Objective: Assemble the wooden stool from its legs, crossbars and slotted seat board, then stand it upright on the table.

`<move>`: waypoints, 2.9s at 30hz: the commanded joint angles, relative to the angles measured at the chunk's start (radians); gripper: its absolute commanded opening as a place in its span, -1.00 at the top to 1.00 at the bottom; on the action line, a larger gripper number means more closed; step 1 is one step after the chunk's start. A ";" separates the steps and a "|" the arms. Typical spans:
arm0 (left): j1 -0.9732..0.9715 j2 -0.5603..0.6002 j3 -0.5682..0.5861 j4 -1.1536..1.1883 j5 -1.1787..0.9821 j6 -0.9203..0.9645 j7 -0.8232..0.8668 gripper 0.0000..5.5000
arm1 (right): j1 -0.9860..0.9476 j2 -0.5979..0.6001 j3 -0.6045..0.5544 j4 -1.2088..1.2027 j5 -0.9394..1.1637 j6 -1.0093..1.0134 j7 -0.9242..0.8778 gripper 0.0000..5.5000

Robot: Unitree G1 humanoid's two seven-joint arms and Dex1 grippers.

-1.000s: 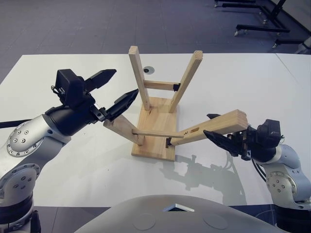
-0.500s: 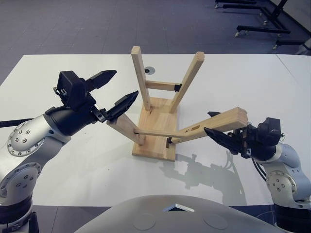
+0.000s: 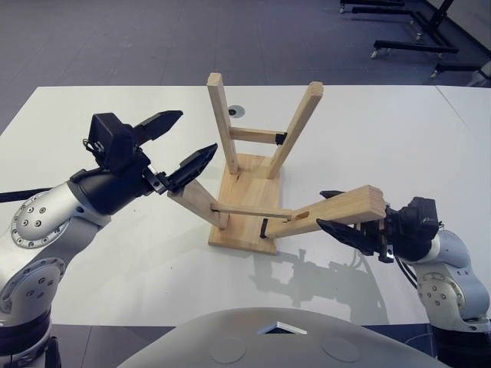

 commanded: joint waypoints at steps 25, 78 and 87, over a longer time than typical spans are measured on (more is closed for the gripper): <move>0.030 -0.010 -0.021 0.000 -0.060 0.031 0.081 -0.53 | -0.030 -0.008 -0.028 -0.007 0.044 0.064 -0.078 0.25; -0.039 0.005 -0.029 0.027 -0.110 0.046 0.076 -0.53 | -0.146 -0.107 0.016 0.105 -0.020 0.036 0.111 0.25; -0.047 0.011 -0.029 0.033 -0.115 0.047 0.066 -0.53 | -0.197 -0.142 0.062 0.138 -0.045 0.026 0.171 0.25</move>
